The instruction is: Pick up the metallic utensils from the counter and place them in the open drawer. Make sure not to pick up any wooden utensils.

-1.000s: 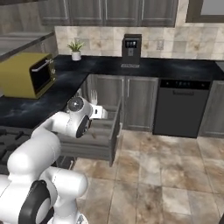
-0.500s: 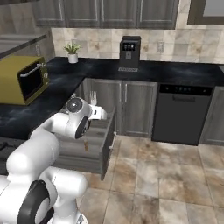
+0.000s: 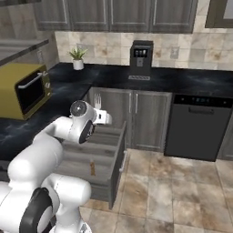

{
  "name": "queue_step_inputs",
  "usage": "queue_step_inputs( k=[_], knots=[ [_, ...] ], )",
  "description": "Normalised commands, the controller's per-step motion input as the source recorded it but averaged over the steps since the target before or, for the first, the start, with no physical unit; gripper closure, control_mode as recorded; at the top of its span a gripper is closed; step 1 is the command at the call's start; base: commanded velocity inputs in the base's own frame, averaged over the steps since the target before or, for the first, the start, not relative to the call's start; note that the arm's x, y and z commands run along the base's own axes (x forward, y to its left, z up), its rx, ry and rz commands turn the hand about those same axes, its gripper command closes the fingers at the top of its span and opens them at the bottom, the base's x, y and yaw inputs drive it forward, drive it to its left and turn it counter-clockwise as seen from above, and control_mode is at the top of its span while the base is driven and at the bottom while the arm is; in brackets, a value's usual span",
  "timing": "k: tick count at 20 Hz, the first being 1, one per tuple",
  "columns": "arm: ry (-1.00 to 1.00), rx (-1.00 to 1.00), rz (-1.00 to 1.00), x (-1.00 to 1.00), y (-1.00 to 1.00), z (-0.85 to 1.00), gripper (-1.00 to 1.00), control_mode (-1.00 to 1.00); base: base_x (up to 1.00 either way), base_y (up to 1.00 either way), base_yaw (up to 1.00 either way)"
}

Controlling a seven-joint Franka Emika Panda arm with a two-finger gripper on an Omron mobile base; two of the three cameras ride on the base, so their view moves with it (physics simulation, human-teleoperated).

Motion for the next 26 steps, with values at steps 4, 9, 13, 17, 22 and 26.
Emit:
queue_step_inputs(
  k=[4, 9, 13, 17, 22, 26],
  knots=[
    [0.16, -0.1, 0.02, -0.04, 0.0, -0.39, 1.0, -1.0, 0.02, 0.18, 0.0],
    [0.49, -0.25, 0.08, -0.01, 0.06, -1.0, 1.0, -1.0, 0.0, 0.0, 0.0],
    [0.34, -0.19, 0.04, 0.13, 0.42, -0.96, 1.0, -1.0, 0.0, 0.0, 0.0],
    [0.22, 0.05, 0.03, 0.09, 0.0, -0.67, 1.0, -1.0, 0.0, 0.0, 0.0],
    [0.32, 0.04, 0.03, 0.12, 0.16, -0.66, 1.0, -1.0, 0.0, 0.0, 0.0],
    [0.23, 0.0, 0.01, 0.07, 0.68, -0.21, 1.0, -1.0, 0.0, 0.0, 0.0]
  ],
)
